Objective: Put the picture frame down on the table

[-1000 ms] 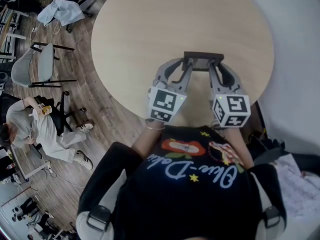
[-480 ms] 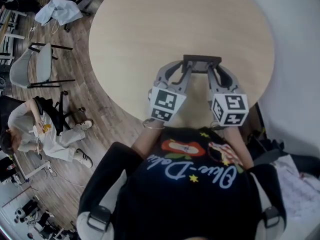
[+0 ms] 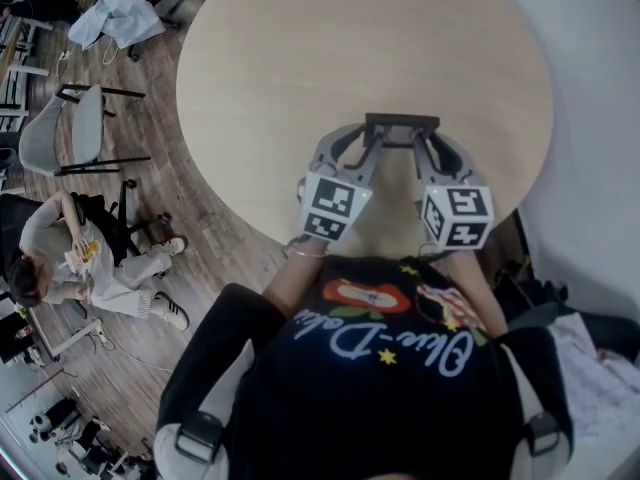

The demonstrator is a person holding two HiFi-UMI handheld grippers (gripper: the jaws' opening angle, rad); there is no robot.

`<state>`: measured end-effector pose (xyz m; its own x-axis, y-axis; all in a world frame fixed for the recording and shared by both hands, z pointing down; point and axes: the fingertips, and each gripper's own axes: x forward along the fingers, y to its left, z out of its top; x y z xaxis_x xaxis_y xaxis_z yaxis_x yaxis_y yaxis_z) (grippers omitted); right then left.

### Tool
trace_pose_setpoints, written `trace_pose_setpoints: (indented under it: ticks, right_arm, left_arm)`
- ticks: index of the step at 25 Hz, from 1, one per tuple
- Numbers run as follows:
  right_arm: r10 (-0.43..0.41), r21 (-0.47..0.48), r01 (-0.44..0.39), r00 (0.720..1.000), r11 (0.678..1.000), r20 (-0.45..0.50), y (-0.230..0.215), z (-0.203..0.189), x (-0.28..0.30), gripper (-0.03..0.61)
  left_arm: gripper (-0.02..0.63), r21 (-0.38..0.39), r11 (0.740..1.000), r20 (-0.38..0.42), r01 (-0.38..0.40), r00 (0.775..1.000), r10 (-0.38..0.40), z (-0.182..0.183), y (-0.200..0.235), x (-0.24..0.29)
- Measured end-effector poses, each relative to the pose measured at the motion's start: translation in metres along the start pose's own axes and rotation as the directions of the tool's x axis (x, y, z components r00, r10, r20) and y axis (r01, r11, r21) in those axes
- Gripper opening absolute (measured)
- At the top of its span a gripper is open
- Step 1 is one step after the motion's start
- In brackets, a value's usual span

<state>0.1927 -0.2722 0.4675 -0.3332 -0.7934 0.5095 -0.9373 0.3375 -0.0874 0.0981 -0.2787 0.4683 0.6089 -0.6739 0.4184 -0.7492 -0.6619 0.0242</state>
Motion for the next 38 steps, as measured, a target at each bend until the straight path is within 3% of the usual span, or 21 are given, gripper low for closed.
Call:
trace_pose_setpoints:
  ticks: [13,27,38]
  right_arm:
    - [0.026,0.051,-0.023,0.997,0.998,-0.075,-0.003,-0.018,0.019,0.077]
    - [0.008,-0.002,-0.008,0.997,1.0,-0.075,-0.012,-0.01,0.043,0.077]
    - [-0.008,-0.021,0.006,0.995,1.0,-0.098,-0.018,-0.012,0.065,0.077]
  left_arm:
    - [0.095,-0.041,0.999,-0.066,0.023,0.998,-0.026,-0.022,0.007,0.014]
    - [0.097,-0.036,0.999,-0.079,0.023,0.997,-0.026,-0.023,0.021,0.034]
    - [0.101,-0.115,0.993,-0.105,0.041,0.993,-0.053,-0.032,0.033,0.05]
